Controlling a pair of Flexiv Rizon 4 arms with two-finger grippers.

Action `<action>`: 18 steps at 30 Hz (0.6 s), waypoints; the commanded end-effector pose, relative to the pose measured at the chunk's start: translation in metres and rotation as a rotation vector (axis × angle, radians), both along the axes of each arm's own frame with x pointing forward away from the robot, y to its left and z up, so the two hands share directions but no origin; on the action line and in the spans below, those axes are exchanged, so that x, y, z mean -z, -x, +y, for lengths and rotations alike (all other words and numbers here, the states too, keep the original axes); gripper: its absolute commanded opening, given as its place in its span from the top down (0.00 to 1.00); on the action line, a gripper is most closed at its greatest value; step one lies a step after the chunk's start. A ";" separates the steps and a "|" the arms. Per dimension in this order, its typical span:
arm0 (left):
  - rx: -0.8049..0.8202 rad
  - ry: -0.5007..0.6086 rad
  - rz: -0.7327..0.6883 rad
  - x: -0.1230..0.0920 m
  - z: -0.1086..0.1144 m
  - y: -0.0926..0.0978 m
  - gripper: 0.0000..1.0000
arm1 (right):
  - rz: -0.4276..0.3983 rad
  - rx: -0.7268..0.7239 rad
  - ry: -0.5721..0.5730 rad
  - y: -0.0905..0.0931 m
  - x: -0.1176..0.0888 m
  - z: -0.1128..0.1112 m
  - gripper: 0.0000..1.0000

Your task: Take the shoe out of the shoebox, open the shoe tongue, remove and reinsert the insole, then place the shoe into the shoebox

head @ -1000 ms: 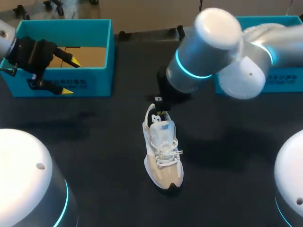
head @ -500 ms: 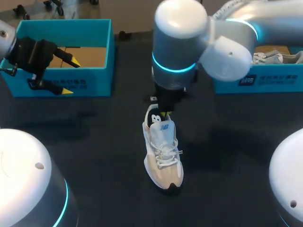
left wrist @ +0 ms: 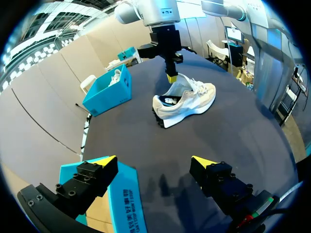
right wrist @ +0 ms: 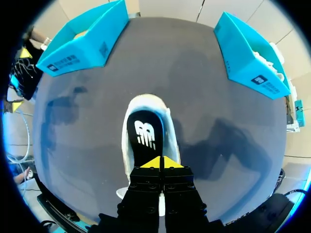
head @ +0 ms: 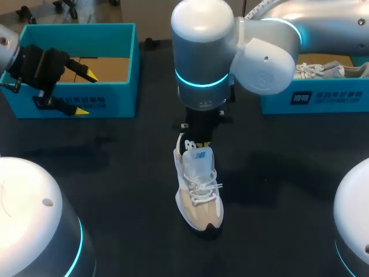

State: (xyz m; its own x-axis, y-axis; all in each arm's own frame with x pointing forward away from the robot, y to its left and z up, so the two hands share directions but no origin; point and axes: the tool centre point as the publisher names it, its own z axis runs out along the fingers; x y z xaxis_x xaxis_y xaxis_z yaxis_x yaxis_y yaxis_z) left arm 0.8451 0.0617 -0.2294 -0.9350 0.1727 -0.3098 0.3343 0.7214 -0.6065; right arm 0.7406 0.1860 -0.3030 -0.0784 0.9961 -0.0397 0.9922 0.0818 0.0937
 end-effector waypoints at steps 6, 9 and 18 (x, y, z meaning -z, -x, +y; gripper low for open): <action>0.001 -0.003 0.001 0.000 0.000 0.000 0.00 | 0.060 -0.007 -0.036 -0.005 0.036 0.017 1.00; 0.001 -0.003 0.001 0.000 0.000 0.000 0.00 | 0.069 -0.006 -0.058 -0.004 0.045 0.020 1.00; 0.001 -0.003 0.001 0.000 0.000 0.000 0.00 | 0.092 0.033 -0.072 0.004 0.086 0.014 1.00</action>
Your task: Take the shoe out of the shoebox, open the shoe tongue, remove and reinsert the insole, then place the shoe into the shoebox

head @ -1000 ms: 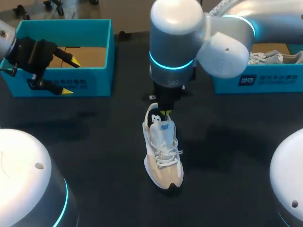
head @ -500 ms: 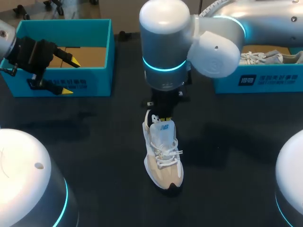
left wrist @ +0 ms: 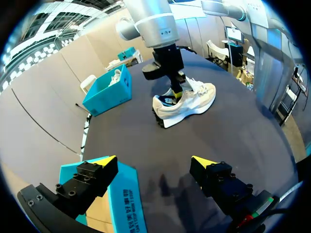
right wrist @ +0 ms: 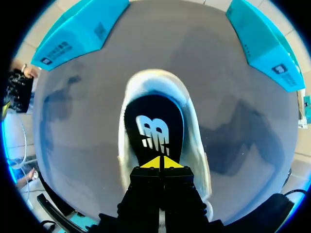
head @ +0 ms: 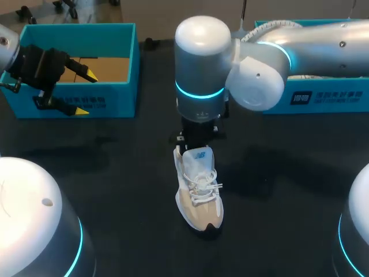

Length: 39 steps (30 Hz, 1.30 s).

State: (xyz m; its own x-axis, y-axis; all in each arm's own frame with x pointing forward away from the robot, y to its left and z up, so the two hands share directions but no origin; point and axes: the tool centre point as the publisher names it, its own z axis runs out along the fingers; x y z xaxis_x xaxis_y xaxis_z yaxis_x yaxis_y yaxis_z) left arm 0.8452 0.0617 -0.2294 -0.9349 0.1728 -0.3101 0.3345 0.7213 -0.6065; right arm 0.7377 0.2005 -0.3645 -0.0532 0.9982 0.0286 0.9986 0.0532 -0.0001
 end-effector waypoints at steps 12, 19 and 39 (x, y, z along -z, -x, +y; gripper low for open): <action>0.001 -0.003 0.001 0.000 0.000 0.000 0.00 | -0.058 0.004 0.028 -0.006 0.020 -0.001 1.00; 0.001 -0.003 0.001 0.000 0.000 0.000 0.00 | -0.165 -0.007 0.058 -0.031 0.000 0.000 1.00; 0.001 -0.003 0.001 0.000 0.000 0.000 0.00 | -0.310 -0.118 0.084 -0.058 0.053 0.018 1.00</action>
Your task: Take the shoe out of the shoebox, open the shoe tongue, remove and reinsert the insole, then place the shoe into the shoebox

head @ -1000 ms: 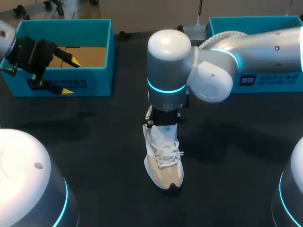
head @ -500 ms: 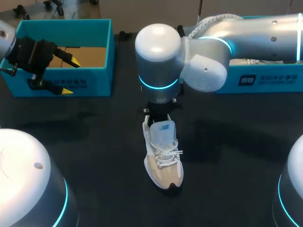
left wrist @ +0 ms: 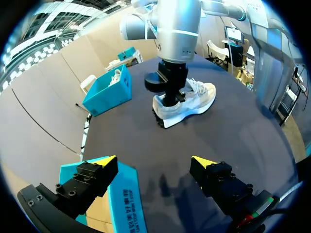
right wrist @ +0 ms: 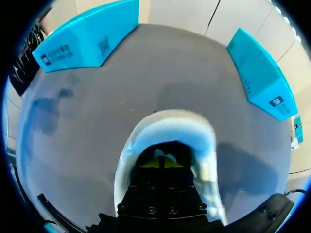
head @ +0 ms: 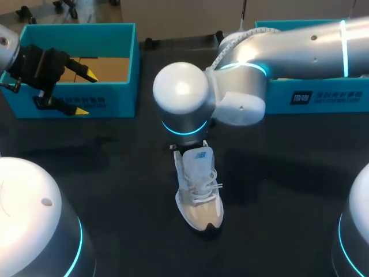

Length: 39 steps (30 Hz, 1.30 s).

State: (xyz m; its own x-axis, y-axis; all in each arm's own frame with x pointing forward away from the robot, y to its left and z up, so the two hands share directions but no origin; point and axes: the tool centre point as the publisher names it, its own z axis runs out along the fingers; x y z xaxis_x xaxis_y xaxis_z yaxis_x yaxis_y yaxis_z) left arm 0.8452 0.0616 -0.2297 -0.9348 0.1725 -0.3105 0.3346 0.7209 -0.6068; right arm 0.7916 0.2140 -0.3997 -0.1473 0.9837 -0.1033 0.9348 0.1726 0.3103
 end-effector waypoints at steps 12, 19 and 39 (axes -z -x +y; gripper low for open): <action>0.001 -0.004 0.001 0.000 0.000 0.000 0.00 | 0.082 -0.032 -0.040 0.008 0.006 0.007 1.00; 0.001 -0.004 0.001 0.000 0.000 0.000 0.00 | 0.069 -0.006 -0.032 0.010 -0.021 -0.001 1.00; 0.001 -0.004 0.001 0.000 0.000 0.000 0.00 | 0.361 -0.009 0.003 0.038 -0.061 -0.014 1.00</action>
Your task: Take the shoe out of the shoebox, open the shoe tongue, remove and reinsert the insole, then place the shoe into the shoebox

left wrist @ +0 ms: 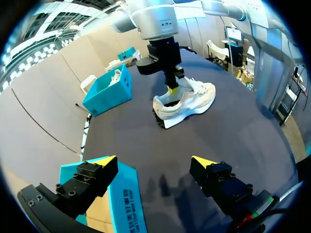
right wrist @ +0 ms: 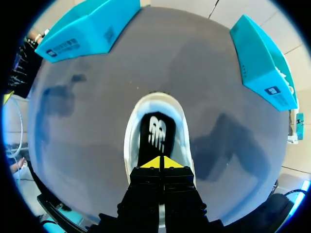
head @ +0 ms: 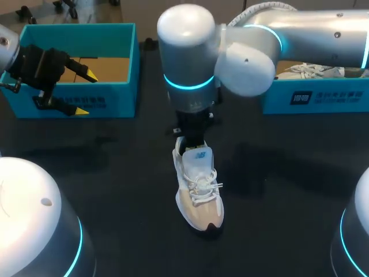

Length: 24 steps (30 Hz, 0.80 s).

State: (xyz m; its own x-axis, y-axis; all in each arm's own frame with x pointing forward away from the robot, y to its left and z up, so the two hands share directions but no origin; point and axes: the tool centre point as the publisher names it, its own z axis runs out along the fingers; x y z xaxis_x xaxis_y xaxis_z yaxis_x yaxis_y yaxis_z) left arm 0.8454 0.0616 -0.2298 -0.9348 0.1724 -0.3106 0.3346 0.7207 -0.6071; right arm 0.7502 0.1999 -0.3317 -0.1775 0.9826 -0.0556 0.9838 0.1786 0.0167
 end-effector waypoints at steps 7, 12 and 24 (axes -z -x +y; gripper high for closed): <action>0.001 -0.004 0.001 0.000 0.000 0.000 0.00 | 0.163 0.010 0.014 0.013 0.014 -0.001 1.00; 0.001 -0.004 0.001 0.000 0.000 0.000 0.00 | 0.184 0.036 0.035 0.019 0.017 -0.001 1.00; 0.001 -0.004 0.001 0.000 0.000 0.000 0.00 | 0.179 0.069 0.038 0.021 0.018 -0.003 0.00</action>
State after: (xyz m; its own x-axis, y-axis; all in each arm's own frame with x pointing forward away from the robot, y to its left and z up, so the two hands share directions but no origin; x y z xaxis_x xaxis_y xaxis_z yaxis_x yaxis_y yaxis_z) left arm 0.8453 0.0616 -0.2298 -0.9347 0.1724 -0.3107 0.3347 0.7206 -0.6071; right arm 0.7295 0.1963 -0.3496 -0.1190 0.9907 -0.0654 0.9801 0.1067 -0.1674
